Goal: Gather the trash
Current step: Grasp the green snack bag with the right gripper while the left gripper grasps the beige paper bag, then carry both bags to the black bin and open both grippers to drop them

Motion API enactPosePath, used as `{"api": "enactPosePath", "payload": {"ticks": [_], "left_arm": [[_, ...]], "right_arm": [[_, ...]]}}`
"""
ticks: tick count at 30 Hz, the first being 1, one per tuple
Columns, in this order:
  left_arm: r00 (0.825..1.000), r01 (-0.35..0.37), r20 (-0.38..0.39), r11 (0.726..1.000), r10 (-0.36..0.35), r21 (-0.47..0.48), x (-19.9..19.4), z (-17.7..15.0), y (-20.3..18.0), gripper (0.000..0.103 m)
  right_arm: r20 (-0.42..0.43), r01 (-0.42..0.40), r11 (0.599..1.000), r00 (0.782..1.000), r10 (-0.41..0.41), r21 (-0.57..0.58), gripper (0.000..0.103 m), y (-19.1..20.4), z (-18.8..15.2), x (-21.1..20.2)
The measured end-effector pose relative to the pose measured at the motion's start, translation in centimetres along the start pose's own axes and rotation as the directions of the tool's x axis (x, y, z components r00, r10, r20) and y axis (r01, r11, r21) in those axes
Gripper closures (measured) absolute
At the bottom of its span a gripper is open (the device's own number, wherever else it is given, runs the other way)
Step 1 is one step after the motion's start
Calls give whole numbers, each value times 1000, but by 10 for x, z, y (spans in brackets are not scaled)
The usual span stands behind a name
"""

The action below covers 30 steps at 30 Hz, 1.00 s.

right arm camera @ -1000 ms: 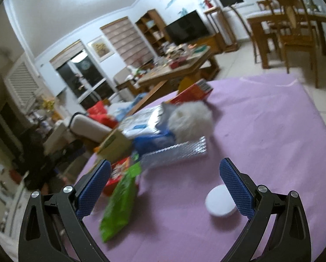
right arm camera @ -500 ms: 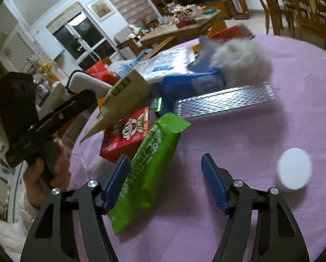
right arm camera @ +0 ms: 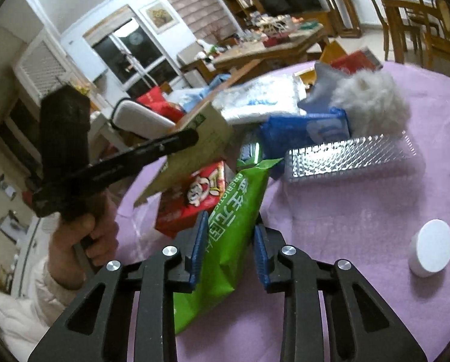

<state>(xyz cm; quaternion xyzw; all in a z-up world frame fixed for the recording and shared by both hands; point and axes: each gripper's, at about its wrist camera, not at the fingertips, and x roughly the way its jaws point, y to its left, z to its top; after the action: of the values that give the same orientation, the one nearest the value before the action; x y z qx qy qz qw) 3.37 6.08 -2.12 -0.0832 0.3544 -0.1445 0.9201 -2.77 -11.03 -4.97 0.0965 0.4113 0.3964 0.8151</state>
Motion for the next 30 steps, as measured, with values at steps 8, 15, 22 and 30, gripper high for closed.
{"api": "enactPosePath", "payload": {"ticks": [8,15,22,30], "left_arm": [[997,47,54,999,-46,-9,-18,20,-26,84],[984,158,72,983,-165,95,-11,46,-108,85],[950,303,16,932,-312,198,39,66,-214,85],[895,441,-42,868,-444,228,87,82,-301,85]], "right_arm": [[200,31,999,979,-36,26,76,-32,15,-96],[418,184,973,880,-226,139,93,-96,5,-202],[439,208,943,845,-306,258,93,-174,-32,-252],[525,306,854,686,-504,420,93,-234,-61,-314]]}}
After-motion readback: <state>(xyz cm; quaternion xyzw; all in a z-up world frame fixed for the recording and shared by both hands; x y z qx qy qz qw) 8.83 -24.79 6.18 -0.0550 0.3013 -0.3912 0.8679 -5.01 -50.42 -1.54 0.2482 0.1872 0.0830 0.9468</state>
